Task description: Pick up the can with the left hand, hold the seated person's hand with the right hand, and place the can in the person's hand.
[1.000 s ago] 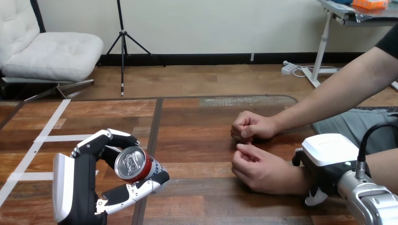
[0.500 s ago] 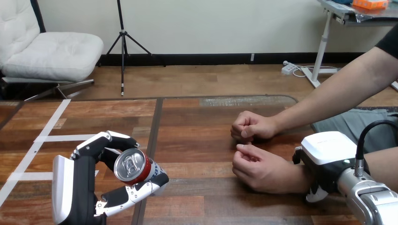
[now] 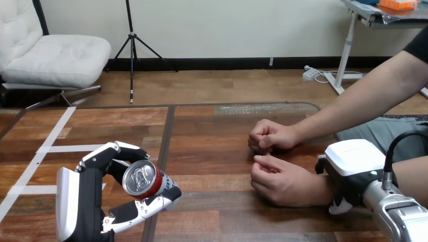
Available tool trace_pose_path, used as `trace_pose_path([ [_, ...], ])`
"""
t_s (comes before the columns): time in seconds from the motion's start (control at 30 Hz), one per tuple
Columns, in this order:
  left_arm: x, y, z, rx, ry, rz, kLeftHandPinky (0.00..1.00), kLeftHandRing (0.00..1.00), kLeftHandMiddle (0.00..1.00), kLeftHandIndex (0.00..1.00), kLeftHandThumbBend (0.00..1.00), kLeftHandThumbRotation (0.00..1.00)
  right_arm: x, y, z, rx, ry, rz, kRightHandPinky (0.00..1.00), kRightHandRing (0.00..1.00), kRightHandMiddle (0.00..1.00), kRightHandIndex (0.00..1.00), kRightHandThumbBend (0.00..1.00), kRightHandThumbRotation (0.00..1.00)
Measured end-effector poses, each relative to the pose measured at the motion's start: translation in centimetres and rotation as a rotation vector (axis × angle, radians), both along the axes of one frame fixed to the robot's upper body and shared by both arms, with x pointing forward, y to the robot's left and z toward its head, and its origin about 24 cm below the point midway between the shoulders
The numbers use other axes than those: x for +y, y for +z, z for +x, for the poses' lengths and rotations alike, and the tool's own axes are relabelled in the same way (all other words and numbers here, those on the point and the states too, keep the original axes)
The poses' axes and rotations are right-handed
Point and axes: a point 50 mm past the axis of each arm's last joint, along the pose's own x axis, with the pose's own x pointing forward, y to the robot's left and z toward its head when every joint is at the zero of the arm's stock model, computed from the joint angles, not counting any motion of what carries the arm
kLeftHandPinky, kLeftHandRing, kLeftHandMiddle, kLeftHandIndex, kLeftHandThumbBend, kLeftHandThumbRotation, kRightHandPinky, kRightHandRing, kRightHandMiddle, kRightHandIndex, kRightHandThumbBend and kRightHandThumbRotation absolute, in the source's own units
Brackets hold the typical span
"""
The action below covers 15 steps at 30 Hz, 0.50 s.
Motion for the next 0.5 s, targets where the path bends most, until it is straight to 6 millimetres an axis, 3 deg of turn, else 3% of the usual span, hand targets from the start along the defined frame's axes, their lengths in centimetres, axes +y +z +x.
trace_pose_path([
  [0.5, 0.04, 0.02, -0.01, 0.000, 0.001, -0.006, 0.30, 0.37, 0.41, 0.42, 0.72, 0.00, -0.08, -0.50, 0.11, -0.039, 0.010, 0.012, 0.40, 0.47, 0.53, 0.57, 0.72, 0.00],
])
